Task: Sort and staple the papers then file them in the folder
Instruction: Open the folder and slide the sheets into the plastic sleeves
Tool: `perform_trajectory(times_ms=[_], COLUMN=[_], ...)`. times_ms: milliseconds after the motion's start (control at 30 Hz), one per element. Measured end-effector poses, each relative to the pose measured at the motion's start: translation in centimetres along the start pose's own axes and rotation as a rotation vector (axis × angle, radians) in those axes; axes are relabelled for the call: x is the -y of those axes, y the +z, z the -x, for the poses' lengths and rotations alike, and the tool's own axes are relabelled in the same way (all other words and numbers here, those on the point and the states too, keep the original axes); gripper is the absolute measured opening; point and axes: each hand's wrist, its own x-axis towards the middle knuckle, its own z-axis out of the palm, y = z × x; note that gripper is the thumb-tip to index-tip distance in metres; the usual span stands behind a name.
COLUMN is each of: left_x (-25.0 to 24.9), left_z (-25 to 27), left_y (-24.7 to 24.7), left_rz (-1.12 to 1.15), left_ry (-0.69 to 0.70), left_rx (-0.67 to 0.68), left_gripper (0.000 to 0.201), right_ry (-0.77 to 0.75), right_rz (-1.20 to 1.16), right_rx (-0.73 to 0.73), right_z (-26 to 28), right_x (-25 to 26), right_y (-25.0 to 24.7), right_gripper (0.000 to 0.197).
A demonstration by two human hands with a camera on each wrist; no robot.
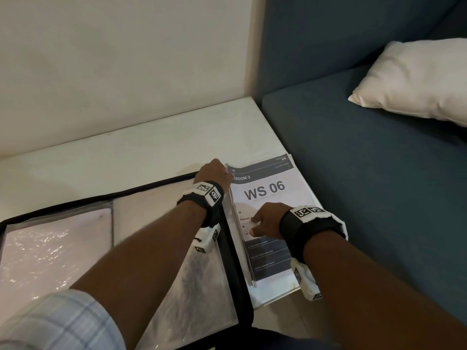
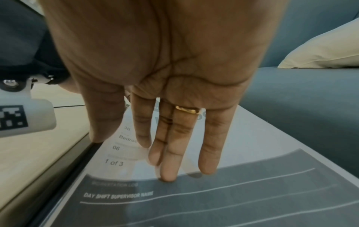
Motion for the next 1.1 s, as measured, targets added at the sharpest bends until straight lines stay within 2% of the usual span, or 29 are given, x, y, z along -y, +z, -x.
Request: perform_trajectory(times_ms=[133,300,400,467,533,600,667,700,733,767,800,833,867,967,1100], left_x=[-1.1,-1.3,-1.1,-1.0,-1.0,-1.0,-0.7,-0.4,-0.1,0.3,0.7,1.0,1.2,2.3,4.9], left_z=[0.4,0.9,1.7,2.4,3.0,3.8,4.8,5.3,6.0,6.7,7.3,8.1,8.7,10.6,12.7], left_y=[0.6,1.7,2.5,2.5,1.9,0.3,-1.9,-3.2,-4.6,-6.2,-7.7,-9.4,-10.9,-15.4,-19.3], left_rz=[0.099,0.429,0.386,0.309,0.298,0.371,0.520,0.621,0.719,0.800,0.858,0.890,0.901,0.877,0.871], left_ry=[-0.007,-0.081,0.004,0.062,0.109,0.133,0.131,0.122,0.115,0.114,0.116,0.125,0.140,0.208,0.211], left_rx=[-0.025,0.216,0.255,0.221,0.145,0.056,-0.008,-0.029,-0.049,-0.067,-0.084,-0.103,-0.126,-0.207,-0.334], left_gripper=[0.011,0.006,0.016,0.022,0.023,0.021,0.017,0.015,0.015,0.018,0.019,0.021,0.021,0.018,0.019], right_ry=[-0.005,0.006,0.007,0.033,0.116,0.238,0.346,0.358,0.326,0.218,0.070,-0.059,-0.134,-0.268,-0.425], right_rz=[-0.009,-0.024,-0.022,-0.024,-0.062,-0.181,-0.374,-0.486,-0.609,-0.779,-0.997,-1.170,-1.233,-1.181,-1.248], right_rx=[-0.005,-0.018,-0.005,-0.017,-0.126,-0.363,-0.639,-0.767,-0.849,-0.887,-0.865,-0.813,-0.734,-0.625,-0.574], right_z=[-0.1,0.0,0.2,0.3,0.4,0.8,1.4,2.0,2.3,2.8,3.1,3.4,3.7,4.9,5.5], right_x=[0.0,-0.4,-0.5,-0.5,-0.8,-1.5,-2.1,-2.3,-2.5,-2.4,-2.0,-1.4,-0.8,2.7,7.8], right_y=[0.0,-0.2,-0.3,-0.6,-1.6,-3.4,-5.4,-6.3,-6.9,-7.4,-7.8,-8.0,-8.3,-8.6,-8.3], right_gripper=[0.054,0.052,0.048,0.044,0.036,0.029,0.035,0.048,0.064,0.078,0.085,0.081,0.068,0.027,0.021])
